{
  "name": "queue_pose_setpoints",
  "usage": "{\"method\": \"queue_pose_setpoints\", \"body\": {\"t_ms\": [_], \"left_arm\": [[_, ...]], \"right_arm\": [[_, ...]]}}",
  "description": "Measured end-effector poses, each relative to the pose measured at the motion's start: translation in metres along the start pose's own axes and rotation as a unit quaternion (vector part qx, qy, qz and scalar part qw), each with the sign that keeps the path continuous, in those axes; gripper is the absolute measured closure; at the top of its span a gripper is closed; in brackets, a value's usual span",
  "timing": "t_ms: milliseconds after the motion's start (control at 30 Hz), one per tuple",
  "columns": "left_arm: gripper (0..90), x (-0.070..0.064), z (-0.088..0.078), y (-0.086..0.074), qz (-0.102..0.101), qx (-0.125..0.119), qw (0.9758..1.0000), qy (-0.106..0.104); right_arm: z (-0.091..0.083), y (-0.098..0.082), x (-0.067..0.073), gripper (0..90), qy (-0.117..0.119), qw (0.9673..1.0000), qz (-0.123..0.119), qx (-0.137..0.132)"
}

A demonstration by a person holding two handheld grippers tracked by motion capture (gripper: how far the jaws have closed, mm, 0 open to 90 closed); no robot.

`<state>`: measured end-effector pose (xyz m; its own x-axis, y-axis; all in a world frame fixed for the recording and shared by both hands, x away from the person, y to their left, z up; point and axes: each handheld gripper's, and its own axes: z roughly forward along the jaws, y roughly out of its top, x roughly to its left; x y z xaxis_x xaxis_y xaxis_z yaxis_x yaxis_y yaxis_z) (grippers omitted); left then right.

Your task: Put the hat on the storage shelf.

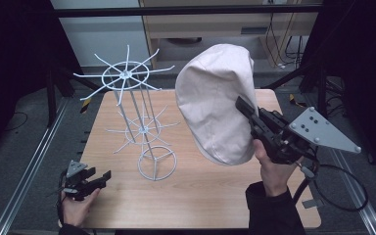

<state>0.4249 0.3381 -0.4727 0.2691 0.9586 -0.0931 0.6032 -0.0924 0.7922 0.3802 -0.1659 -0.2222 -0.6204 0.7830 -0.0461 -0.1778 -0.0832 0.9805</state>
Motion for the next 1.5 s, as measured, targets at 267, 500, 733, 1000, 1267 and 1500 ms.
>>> {"method": "queue_pose_setpoints", "body": {"t_ms": [267,500,733,1000,1267,1500], "left_arm": [[33.0,0.001,-0.001,0.000,0.001,0.000,1.0000,0.001],[33.0,0.000,0.000,0.000,-0.001,-0.002,1.0000,0.000],[33.0,0.001,-0.001,0.000,0.001,-0.001,1.0000,0.000],[33.0,0.001,-0.001,0.000,-0.002,-0.002,1.0000,-0.002],[33.0,0.001,-0.001,0.000,0.002,0.000,1.0000,-0.001],[33.0,0.001,-0.001,0.000,0.001,-0.001,1.0000,-0.001]], "right_arm": [[0.004,0.009,0.010,88.6,0.011,0.9998,-0.005,-0.018],[0.011,0.015,0.018,88.6,0.023,0.9993,-0.005,-0.030],[0.027,0.018,0.029,88.6,0.039,0.9987,-0.002,-0.033],[0.049,0.012,0.041,88.6,0.057,0.9980,0.005,-0.026],[0.066,0.005,0.049,88.6,0.068,0.9976,0.004,-0.011],[0.074,-0.006,0.054,88.5,0.083,0.9966,0.002,0.006]]}}
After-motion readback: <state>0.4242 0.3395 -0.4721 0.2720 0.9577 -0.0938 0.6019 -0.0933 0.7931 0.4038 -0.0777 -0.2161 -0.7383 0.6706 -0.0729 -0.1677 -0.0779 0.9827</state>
